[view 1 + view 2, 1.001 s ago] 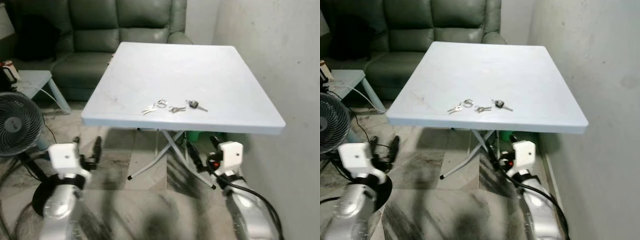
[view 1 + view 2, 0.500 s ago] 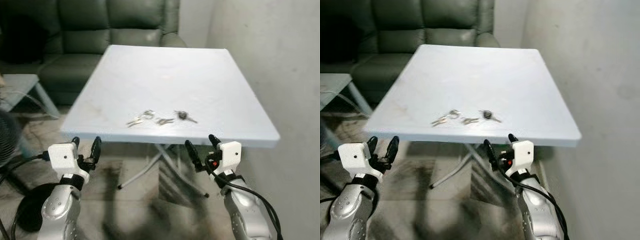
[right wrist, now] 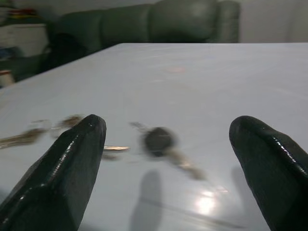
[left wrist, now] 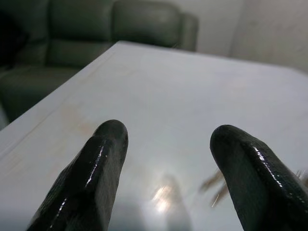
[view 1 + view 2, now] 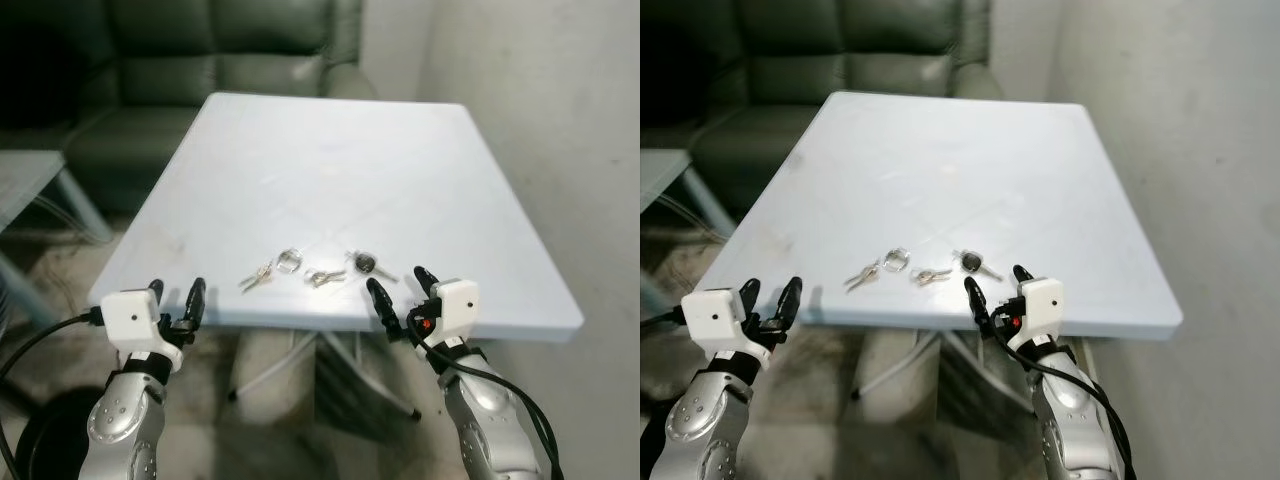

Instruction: Hang keys on a hook

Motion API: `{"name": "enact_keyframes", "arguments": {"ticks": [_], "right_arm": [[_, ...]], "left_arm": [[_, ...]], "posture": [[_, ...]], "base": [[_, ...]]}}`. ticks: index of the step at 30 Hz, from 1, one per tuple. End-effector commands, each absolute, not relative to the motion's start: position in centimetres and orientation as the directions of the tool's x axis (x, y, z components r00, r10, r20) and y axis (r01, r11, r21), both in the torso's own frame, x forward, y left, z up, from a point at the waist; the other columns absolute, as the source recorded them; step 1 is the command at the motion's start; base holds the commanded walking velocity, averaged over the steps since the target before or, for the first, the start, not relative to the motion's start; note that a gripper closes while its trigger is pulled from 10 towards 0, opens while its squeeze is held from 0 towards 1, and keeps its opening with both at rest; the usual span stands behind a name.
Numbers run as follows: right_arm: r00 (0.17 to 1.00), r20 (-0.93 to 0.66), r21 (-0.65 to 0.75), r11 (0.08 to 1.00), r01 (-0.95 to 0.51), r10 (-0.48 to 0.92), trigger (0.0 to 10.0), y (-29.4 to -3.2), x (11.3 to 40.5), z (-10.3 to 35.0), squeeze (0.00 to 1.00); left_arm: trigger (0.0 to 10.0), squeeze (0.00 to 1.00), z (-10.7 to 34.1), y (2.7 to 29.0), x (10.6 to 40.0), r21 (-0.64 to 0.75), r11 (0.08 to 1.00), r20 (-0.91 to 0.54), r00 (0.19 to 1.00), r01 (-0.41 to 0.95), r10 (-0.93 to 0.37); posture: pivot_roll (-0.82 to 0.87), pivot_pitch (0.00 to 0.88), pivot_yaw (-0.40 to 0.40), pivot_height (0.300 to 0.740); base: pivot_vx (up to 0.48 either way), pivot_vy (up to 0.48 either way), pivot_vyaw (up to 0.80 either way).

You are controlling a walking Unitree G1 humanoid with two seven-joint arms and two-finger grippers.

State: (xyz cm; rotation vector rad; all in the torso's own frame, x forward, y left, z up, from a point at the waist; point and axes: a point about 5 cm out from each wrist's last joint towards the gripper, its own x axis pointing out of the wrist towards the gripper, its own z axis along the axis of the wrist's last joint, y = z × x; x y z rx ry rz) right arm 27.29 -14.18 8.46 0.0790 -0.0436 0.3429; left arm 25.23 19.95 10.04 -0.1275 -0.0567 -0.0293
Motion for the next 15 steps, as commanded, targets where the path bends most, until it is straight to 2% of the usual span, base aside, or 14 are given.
{"name": "enact_keyframes", "arguments": {"ticks": [1, 5, 12, 15], "right_arm": [[0.946, 0.057, 0.065, 0.944, -0.323, 0.319, 10.0, -14.75, 27.29, 8.58, 0.0], [0.946, 0.057, 0.065, 0.944, -0.323, 0.32, 10.0, -14.73, 27.29, 8.58, 0.0], [0.946, 0.053, 0.06, 0.944, -0.323, 0.32, 10.0, -14.84, 27.28, 8.53, 0.0], [0.937, 0.025, 0.014, 0.937, -0.349, 0.348, 10.0, -14.86, 27.15, 8.17, 0.0]], "left_arm": [[10.0, 0.0, 9.54, 19.55, 25.0, -0.135, 0.99, 0.037, 0.999, 0.037, -0.032], [10.0, 0.0, 9.56, 19.55, 24.96, -0.137, 0.99, 0.039, 0.999, 0.036, -0.031], [10.0, 0.0, 9.64, 19.42, 24.93, -0.134, 0.991, 0.046, 0.999, 0.031, -0.025], [10.0, 0.0, 9.52, 18.74, 24.65, -0.116, 0.992, 0.053, 0.998, 0.041, -0.035]], "posture": [[-0.13, 0.0, 0.003, 0.728], [-0.13, 0.0, 0.003, 0.728], [-0.13, 0.0, 0.003, 0.728], [-0.13, 0.0, 0.001, 0.728]], "base": [[0.289, 0.289, 0.0], [0.285, 0.292, 0.0], [0.0, 0.0, 0.0], [0.0, 0.0, 0.0]]}}
